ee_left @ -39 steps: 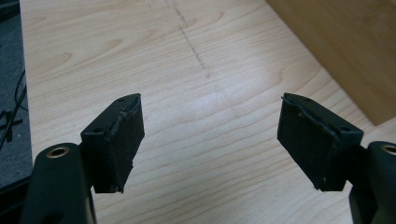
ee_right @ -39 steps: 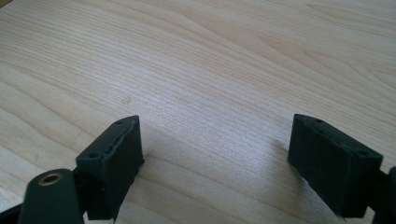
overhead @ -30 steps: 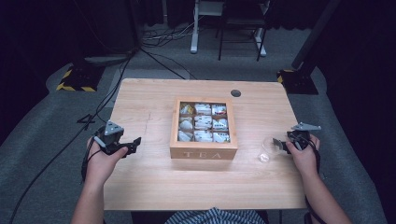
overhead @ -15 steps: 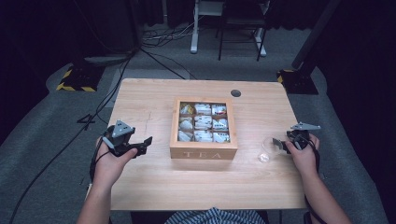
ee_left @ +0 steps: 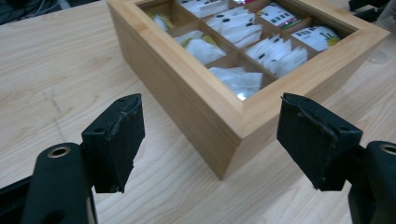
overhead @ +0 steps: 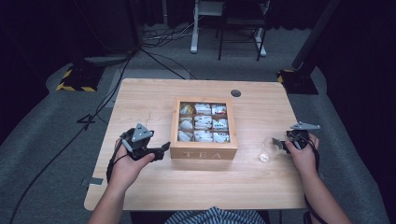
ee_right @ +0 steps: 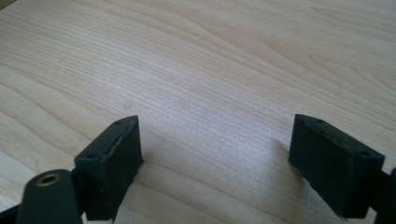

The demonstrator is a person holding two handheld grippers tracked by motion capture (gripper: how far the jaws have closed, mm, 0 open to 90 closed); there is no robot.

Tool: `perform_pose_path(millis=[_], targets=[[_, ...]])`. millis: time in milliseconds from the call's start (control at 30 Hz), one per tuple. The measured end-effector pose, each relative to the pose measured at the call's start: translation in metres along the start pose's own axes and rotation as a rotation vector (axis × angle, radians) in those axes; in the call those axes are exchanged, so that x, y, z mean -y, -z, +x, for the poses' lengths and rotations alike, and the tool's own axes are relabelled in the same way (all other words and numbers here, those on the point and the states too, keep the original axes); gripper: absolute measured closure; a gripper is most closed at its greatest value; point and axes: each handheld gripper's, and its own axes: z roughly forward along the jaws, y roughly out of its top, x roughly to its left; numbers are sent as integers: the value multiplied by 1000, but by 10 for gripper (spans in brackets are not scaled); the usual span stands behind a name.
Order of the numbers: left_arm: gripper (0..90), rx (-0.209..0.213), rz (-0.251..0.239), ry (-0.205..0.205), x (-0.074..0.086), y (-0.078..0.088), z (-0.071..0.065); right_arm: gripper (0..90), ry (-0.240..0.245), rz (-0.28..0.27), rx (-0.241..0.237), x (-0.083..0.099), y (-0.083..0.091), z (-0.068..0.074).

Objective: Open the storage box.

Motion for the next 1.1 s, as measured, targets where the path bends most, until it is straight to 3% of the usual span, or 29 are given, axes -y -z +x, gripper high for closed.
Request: perform_pose_path(millis=[367, 633, 867, 1100], targets=[[230, 42, 19, -35, 3, -21, -20, 171, 3, 1, -3, 0, 0, 0], [225, 19, 20, -4, 13, -38, -26, 171, 7, 1, -8, 0, 0, 0], [236, -2, 38, -6, 21, -46, -24, 171, 8, 0, -9, 0, 0, 0], [329, -1, 49, -14, 24, -49, -23, 171, 8, 0, -10, 0, 0, 0]])
